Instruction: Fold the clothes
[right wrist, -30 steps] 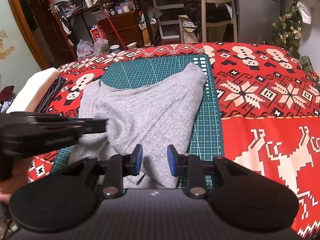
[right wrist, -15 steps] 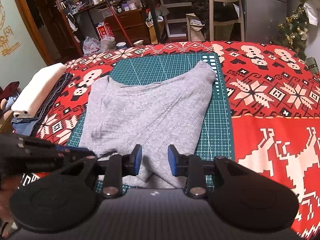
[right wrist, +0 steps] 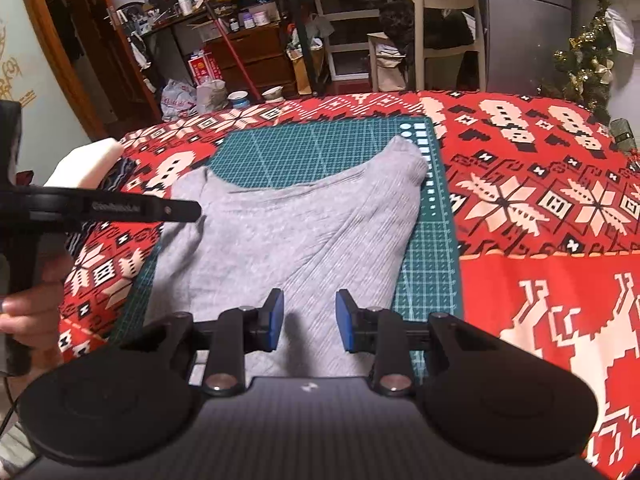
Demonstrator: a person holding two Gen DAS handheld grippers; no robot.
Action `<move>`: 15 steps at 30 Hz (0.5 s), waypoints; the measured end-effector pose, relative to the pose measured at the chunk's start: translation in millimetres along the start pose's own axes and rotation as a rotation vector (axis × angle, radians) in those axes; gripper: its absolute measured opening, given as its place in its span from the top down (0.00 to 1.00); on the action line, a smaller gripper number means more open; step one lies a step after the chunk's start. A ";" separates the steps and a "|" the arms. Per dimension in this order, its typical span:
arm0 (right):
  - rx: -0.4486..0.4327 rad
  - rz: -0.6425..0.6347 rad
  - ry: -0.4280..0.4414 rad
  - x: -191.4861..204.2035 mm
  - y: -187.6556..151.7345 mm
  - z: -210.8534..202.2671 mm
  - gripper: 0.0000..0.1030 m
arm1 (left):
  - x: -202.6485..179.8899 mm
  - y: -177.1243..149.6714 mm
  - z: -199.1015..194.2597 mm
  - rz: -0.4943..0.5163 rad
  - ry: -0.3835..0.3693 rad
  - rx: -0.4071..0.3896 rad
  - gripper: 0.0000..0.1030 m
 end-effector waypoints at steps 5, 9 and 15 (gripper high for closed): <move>0.006 0.005 -0.007 -4.5 2.9 4.6 0.70 | -3.9 -4.4 11.1 0.019 0.023 0.026 0.97; 0.011 0.008 -0.010 -6.8 4.5 8.3 0.70 | -22.4 -1.5 -17.5 0.138 0.101 -0.096 0.97; 0.019 0.009 0.001 -1.5 3.2 14.3 0.70 | -19.4 0.8 -22.8 0.164 0.162 -0.110 0.97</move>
Point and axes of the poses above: each gripper's, at about its wrist camera, not at the fingertips, and z roughly the way its jaws point, x to its left, y to its top, the point moved 5 cm from there along z, roughly the way its jaws point
